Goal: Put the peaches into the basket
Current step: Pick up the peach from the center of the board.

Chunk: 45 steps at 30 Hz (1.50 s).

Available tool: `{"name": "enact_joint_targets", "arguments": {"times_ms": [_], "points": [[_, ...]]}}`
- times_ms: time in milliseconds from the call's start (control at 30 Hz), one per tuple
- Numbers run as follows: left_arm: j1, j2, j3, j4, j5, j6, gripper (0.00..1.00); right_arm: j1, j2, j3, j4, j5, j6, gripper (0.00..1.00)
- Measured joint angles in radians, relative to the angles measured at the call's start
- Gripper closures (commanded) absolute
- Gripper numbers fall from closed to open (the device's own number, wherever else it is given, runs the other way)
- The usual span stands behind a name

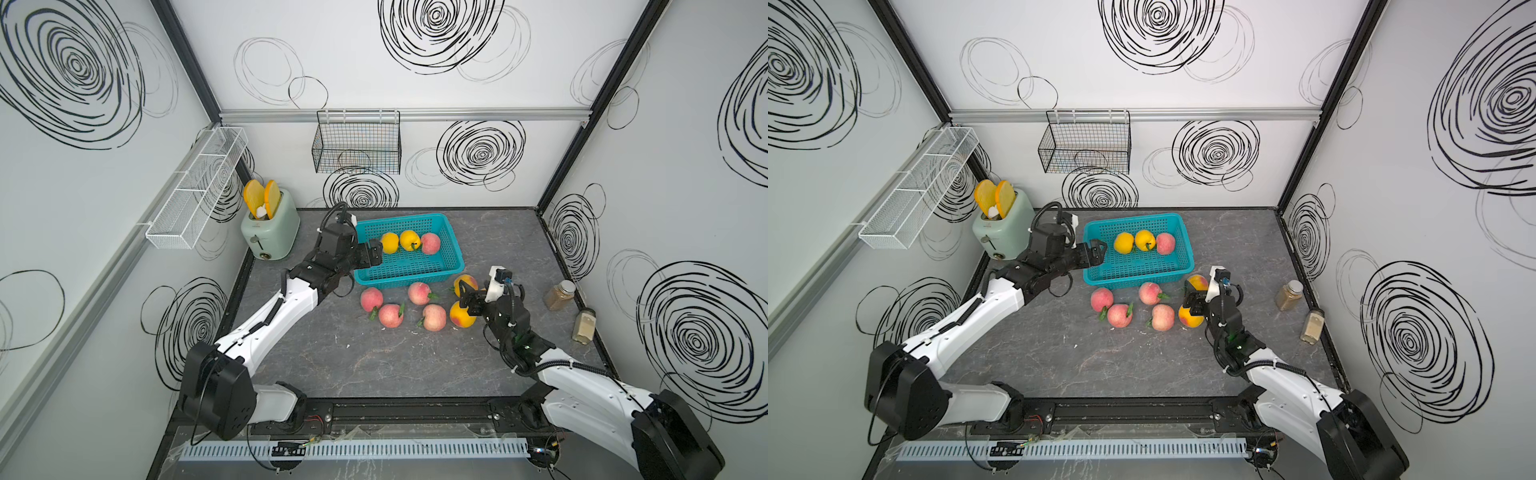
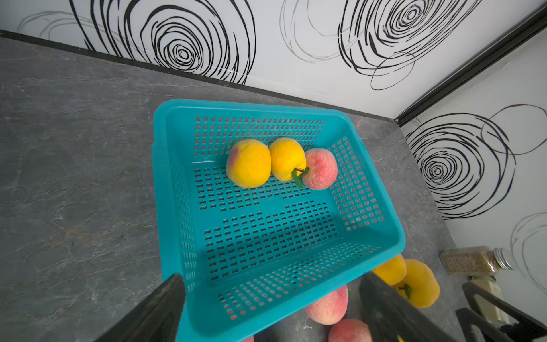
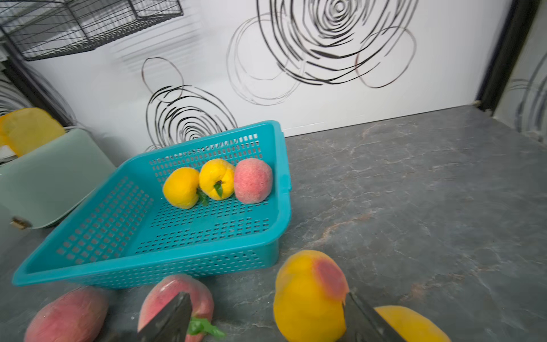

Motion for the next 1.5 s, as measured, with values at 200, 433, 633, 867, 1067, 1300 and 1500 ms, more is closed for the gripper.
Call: {"name": "enact_joint_targets", "arguments": {"times_ms": [200,433,633,867,1067,1300,1500], "points": [[0.054,-0.101,-0.034,-0.063,0.016,0.027,0.03,0.043,0.079,0.144,-0.164,-0.161,-0.017,0.17],[0.151,-0.200,-0.092,-0.110,0.075,0.073,0.03,0.143,0.192,0.257,-0.374,-0.268,-0.022,0.17],[0.238,-0.216,-0.139,-0.134,0.145,0.114,0.03,0.217,0.316,0.353,-0.515,-0.263,-0.022,0.18],[0.267,-0.231,-0.192,-0.135,0.197,0.151,0.03,0.300,0.363,0.415,-0.639,-0.180,0.003,0.18],[0.285,-0.262,-0.210,-0.137,0.225,0.170,0.03,0.311,0.363,0.426,-0.700,-0.110,0.046,0.18],[0.298,-0.275,-0.224,-0.135,0.267,0.180,0.02,0.311,0.401,0.458,-0.759,-0.047,0.069,0.18],[0.299,-0.274,-0.232,-0.135,0.294,0.181,0.02,0.312,0.459,0.472,-0.782,-0.042,0.069,0.18]]}}
